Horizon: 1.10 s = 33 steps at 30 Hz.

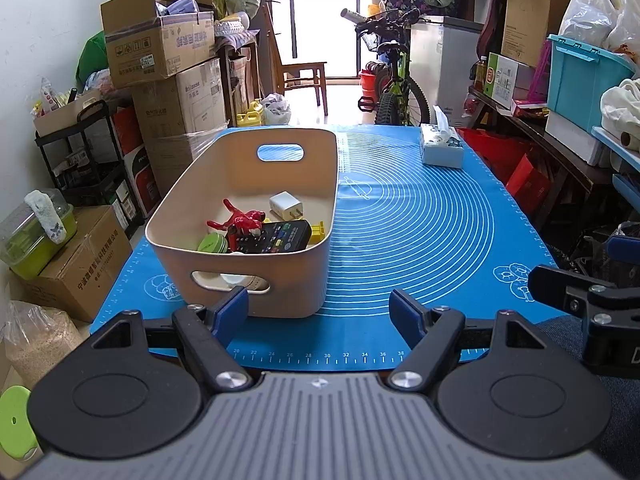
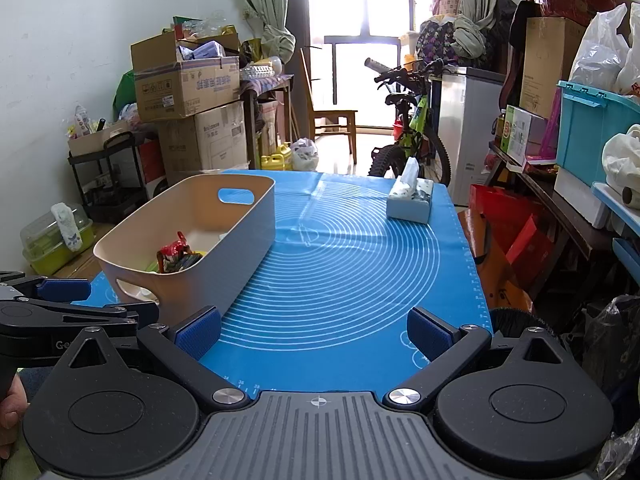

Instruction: Organize rigid objects

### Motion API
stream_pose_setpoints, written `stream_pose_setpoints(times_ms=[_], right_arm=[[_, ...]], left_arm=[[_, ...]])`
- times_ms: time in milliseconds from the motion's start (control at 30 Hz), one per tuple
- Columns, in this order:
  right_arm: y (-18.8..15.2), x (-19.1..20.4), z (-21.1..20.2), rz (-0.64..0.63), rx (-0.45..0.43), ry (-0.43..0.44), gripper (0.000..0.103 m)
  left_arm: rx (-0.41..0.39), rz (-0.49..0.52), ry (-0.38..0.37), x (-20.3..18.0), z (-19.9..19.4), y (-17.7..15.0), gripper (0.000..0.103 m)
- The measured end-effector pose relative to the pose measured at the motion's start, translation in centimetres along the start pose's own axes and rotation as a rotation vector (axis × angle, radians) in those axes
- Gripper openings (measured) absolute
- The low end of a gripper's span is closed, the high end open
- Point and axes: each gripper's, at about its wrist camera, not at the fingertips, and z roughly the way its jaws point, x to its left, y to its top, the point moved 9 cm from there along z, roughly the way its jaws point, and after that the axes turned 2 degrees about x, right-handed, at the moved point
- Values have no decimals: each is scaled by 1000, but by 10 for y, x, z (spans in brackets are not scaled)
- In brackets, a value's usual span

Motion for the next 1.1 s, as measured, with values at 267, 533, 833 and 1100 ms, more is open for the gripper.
stream_pose_setpoints(times_ms=[267, 533, 833, 1100], right_arm=[[0, 0, 0, 0, -1, 0, 99], [0, 0, 0, 0, -1, 0, 99], [0, -1, 0, -1, -1, 1, 99], [0, -1, 0, -1, -1, 1, 99]], left_arm=[[0, 0, -1, 1, 0, 0, 78], [-5, -1, 2, 1, -1, 1, 78], [-5, 0, 1, 0, -2, 2, 78], [-5, 0, 2, 0, -2, 2, 78]])
